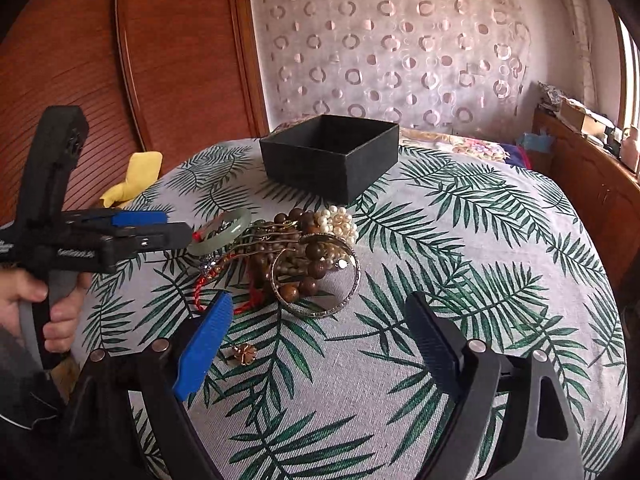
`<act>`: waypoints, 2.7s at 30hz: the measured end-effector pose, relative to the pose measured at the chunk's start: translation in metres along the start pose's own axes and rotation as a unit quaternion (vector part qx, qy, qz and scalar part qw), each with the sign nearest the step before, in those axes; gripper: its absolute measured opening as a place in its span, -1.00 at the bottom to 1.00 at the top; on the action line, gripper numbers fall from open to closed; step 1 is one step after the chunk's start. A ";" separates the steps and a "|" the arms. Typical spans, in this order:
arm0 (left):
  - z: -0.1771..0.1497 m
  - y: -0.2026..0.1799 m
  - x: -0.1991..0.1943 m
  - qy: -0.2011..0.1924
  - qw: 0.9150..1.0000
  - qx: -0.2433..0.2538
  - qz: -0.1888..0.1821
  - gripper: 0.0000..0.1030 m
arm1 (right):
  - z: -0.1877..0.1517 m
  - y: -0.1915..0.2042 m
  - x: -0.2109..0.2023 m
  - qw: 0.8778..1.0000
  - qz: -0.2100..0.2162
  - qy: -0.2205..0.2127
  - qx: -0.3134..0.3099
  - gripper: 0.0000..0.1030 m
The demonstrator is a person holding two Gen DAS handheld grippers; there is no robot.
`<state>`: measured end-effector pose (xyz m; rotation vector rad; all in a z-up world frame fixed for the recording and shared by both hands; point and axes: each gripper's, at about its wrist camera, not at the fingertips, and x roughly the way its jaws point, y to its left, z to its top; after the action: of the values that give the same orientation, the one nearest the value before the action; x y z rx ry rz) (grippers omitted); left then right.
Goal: Organize jewelry
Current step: 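Grasp the green jade bangle with the left tool while the right tool grasps the silver bangle, then lower both bangles into the black box while opening both tools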
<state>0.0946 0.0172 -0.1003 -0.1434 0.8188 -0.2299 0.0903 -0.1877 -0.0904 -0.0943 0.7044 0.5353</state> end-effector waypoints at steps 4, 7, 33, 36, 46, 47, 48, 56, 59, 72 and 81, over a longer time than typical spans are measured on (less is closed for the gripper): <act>0.005 0.002 0.014 0.024 0.999 -0.009 -0.022 0.62 | 0.002 0.000 -0.001 1.000 0.001 -0.001 -0.003 0.73; 0.009 0.002 0.022 0.034 0.999 -0.012 -0.024 0.61 | 0.003 0.000 -0.002 1.000 -0.001 -0.002 -0.004 0.73; 0.020 0.001 0.033 0.025 1.000 0.012 -0.002 0.33 | 0.025 -0.011 0.039 0.997 0.038 0.059 -0.014 0.73; 0.021 0.002 0.028 0.016 1.000 0.011 -0.002 0.33 | 0.028 -0.008 0.052 0.995 0.051 0.082 -0.022 0.62; 0.027 0.004 0.012 -0.008 1.000 0.014 -0.008 0.33 | 0.033 -0.003 0.053 0.993 0.051 0.094 -0.052 0.23; 0.028 0.004 0.010 -0.012 1.000 0.016 -0.008 0.33 | 0.034 -0.004 0.048 0.993 0.052 0.089 -0.053 0.23; 0.029 0.003 0.009 -0.015 1.000 0.018 -0.008 0.33 | 0.036 -0.006 0.045 0.994 0.051 0.083 -0.052 0.23; 0.060 -0.003 0.007 -0.032 0.999 0.032 -0.013 0.33 | 0.069 -0.023 0.032 0.996 0.056 0.046 -0.061 0.23; 0.076 -0.007 0.011 -0.036 0.998 0.038 -0.015 0.33 | 0.083 -0.030 0.033 0.996 0.057 0.036 -0.064 0.23; 0.149 -0.014 0.058 -0.033 0.998 0.057 -0.009 0.33 | 0.120 -0.071 0.056 0.997 0.054 0.019 -0.051 0.23; 0.158 -0.013 0.096 0.001 0.998 0.062 0.001 0.33 | 0.133 -0.083 0.076 0.997 0.053 0.022 -0.053 0.23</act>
<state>0.2723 -0.0136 -0.0584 -0.0262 0.8045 -0.2779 0.2580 -0.1915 -0.0453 -0.1678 0.7271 0.6746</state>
